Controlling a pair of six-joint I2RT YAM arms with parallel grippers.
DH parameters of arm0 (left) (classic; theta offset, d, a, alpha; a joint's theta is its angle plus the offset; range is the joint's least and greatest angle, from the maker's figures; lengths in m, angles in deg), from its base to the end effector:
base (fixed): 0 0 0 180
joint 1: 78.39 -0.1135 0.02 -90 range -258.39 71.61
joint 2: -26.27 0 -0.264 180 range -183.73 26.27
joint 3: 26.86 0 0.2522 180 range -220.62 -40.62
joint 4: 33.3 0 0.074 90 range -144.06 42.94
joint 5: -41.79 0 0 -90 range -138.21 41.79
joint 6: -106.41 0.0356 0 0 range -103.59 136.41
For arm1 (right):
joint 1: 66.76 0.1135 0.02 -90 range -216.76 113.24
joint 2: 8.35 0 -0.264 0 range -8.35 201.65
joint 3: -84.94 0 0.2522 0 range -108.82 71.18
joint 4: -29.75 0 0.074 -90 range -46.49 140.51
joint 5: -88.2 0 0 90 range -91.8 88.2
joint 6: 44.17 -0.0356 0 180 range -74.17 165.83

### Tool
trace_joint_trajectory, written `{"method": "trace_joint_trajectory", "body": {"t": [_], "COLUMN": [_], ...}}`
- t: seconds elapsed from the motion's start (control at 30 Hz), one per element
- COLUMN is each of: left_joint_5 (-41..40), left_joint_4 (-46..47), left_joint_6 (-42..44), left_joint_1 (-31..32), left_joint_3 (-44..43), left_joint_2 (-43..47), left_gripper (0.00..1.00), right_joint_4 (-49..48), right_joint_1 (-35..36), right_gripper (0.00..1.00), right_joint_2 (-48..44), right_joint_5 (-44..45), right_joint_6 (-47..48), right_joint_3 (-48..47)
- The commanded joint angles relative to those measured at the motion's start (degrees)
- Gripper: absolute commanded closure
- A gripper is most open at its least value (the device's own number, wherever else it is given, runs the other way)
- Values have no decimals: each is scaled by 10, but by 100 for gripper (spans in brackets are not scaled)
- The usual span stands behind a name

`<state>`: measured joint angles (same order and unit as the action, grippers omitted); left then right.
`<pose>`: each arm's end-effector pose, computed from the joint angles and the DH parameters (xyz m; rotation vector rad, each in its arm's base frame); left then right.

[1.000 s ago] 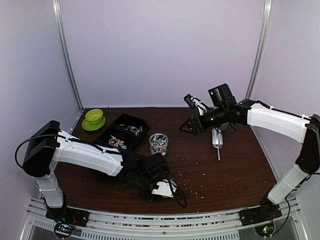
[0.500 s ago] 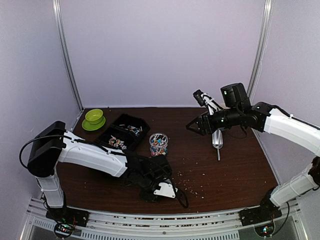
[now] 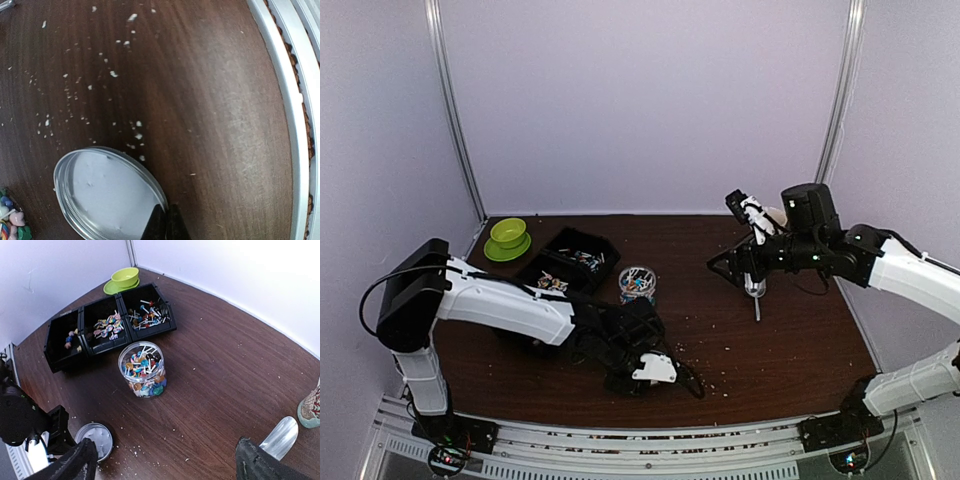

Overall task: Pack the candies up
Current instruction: Pick up the box lid from the center of the board, then pass from the left arm to the right

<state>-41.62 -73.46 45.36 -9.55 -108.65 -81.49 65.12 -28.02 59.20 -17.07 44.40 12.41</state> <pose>0.1303 -0.3479 0.1545 2.1077 1.7943 -0.3494 0.2000 0.1725 0.3246 -0.8452 1.9866 0.6945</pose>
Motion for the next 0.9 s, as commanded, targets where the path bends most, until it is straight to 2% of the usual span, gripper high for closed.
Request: {"method": "trace_joint_trajectory", "body": {"t": [0.0, 0.13, 0.3, 0.47, 0.7, 0.87], "left_joint_5": [78, 117, 176, 229, 272, 308], "left_joint_4": [44, 59, 83, 122, 192, 287], "left_joint_6": [-63, -96, -149, -213, -329, -425], "left_joint_1": [-34, -46, -61, -81, -113, -141], "left_joint_3": [-18, -27, -36, -31, -31, -5], "left_joint_2": [37, 56, 83, 110, 137, 162], "left_gripper": [100, 100, 100, 100, 100, 100], "right_joint_4": [-83, -131, -245, -288, -327, -425], "right_joint_1": [4, 5, 7, 7, 7, 12], "right_gripper": [0, 0, 0, 0, 0, 0], "right_joint_2": [-53, -80, -127, -160, -158, -172], "right_joint_5": [62, 67, 79, 111, 34, -15], "right_joint_6": [13, 31, 68, 97, 101, 124], "right_joint_3": [44, 85, 172, 219, 250, 305]}}
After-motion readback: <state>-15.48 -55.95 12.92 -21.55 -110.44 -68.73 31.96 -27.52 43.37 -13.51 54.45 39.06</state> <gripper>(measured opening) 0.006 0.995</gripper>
